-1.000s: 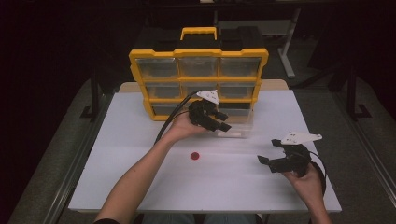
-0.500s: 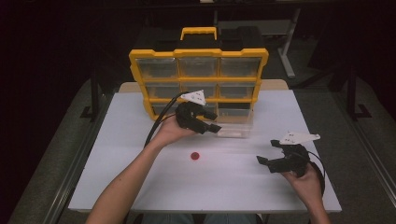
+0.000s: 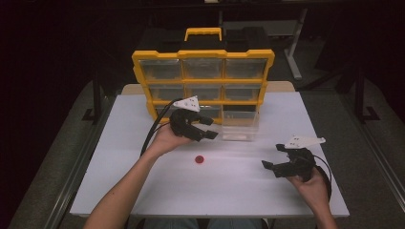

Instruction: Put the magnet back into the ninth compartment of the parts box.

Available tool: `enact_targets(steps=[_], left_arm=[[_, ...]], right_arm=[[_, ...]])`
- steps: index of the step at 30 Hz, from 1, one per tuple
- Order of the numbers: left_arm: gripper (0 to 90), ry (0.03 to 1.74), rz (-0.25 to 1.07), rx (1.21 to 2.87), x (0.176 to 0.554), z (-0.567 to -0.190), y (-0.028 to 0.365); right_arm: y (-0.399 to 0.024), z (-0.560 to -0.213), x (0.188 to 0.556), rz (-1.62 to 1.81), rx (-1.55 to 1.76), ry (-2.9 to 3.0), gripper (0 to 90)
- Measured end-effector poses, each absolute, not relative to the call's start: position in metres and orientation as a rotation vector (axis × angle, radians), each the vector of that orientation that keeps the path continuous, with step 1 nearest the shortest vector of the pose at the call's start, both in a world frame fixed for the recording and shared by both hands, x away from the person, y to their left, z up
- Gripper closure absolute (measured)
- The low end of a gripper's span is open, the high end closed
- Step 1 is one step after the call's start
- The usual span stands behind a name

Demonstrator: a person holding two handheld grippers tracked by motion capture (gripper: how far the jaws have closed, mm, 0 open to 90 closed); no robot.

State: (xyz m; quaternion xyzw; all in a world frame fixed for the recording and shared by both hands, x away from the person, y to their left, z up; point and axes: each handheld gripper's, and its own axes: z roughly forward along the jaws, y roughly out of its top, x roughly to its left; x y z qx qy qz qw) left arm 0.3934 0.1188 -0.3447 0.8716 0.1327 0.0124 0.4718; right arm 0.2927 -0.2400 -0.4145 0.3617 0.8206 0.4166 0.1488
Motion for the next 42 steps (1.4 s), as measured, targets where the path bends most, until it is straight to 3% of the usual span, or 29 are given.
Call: enact_targets(steps=[42], left_arm=[[35.7, 0.501, 0.119, 2.068, 0.347, -0.363, 0.185]], right_arm=[[-0.233, -0.415, 0.288, 1.192, 0.998, 2.38, 14.5]])
